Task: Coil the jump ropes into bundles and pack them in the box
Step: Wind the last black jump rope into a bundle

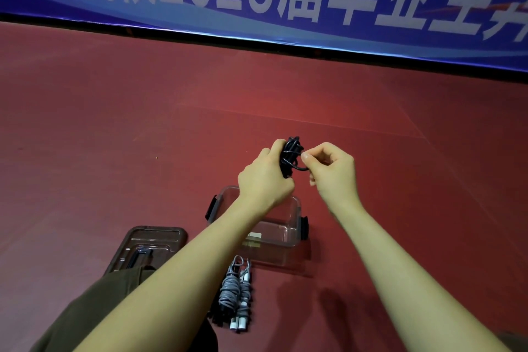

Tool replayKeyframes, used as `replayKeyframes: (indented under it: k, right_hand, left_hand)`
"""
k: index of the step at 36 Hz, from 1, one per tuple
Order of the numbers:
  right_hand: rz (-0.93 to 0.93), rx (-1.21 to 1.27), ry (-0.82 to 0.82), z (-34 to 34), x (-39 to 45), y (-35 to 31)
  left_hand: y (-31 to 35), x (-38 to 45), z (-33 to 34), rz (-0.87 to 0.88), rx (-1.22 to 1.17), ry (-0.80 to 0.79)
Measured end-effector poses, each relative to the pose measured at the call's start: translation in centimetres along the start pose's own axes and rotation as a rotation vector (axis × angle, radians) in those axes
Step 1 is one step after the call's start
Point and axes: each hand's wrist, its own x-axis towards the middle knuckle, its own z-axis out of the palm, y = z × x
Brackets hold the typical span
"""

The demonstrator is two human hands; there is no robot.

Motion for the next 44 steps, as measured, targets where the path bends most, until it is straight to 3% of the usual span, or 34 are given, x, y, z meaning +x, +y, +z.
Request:
replayKeyframes:
  k: [9,14,26,32,44]
  right_hand:
    - [-0.005,-0.309,0.040,-0.2,0.5,-0.2]
    - [-0.047,-0.347,-0.035,-0.3,0.2,0.4]
    - [-0.230,-0.461,-0.182,-1.0,0.2,0.7]
    - [-0.244,-0.473,-0.249,-1.3,0.1,0.8]
    - [-0.346,-0.587,-0.338,-1.9,-0.1,1.5]
  left_hand:
    - [-0.3,-0.4,0.1,0.106,0.280,-0.006]
    - [-0.5,-0.6,-0.2,0.174,0.392,-0.055]
    - [-1.2,-0.7,-0.3,0.289,0.352,-0.075]
    - [-1.0,-0.9,-0.8,0.370,0.477,-0.073]
    - [-0.7,-0.8,-0.8,0.311,0.412,-0.167]
